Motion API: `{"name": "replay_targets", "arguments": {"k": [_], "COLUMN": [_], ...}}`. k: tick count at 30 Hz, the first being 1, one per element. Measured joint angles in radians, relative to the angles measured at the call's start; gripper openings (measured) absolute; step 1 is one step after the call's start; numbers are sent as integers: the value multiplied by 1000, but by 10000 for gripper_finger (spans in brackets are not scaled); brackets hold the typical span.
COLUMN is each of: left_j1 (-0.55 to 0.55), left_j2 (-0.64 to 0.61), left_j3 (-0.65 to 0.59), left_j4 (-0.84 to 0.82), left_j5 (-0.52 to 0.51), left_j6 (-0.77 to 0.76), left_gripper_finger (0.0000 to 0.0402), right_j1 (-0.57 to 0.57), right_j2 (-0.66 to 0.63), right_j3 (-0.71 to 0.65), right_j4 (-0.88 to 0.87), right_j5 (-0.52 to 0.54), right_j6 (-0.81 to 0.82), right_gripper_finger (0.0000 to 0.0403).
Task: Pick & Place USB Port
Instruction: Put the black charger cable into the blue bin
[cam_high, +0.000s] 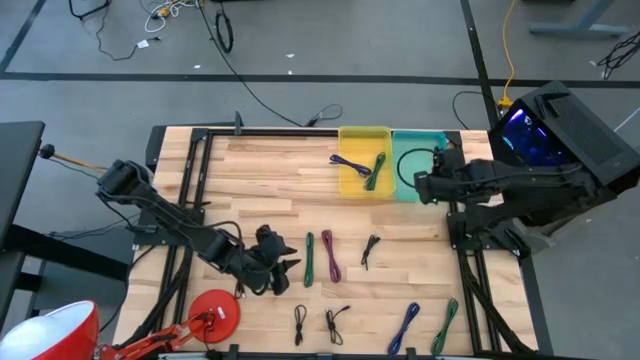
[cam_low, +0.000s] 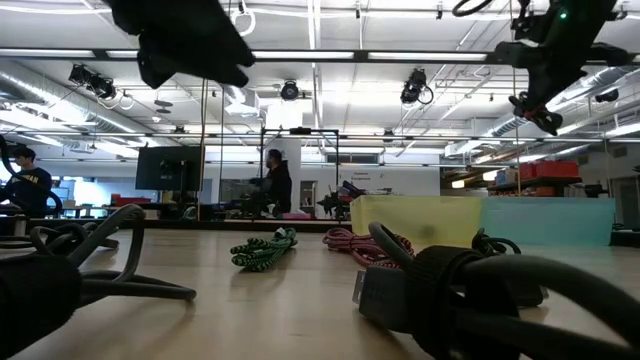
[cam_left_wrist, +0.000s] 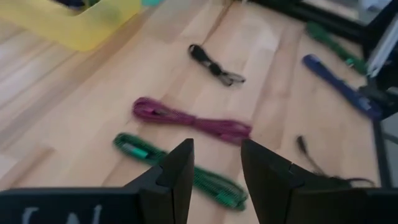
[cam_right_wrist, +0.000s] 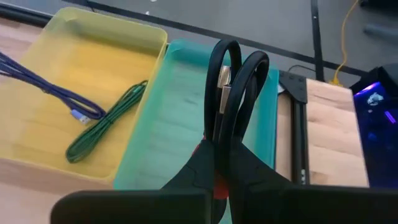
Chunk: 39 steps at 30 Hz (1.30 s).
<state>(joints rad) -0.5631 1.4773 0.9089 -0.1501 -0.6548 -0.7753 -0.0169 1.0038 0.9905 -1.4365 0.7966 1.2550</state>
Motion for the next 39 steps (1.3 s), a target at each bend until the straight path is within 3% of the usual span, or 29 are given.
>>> {"name": "replay_targets", "arguments": {"k": [6,25,39], "left_j1": [-20,-85,-85], "left_j2": [24,31,31], "left_j3": [0,0,0], "left_j4": [100,99,99], "left_j5": [5,-49,-52], "left_j6": [54,72,81], "left_gripper_finger": [138,138,138], "right_j1": [-75,-386,-580], "right_j2": [39,215,236], "right_j3": [0,0,-15], "right_j4": [39,395,480], "right_j5": [-3,-154,-225], "right_j6": [-76,-555,-712], "right_gripper_finger": [10,10,10]}}
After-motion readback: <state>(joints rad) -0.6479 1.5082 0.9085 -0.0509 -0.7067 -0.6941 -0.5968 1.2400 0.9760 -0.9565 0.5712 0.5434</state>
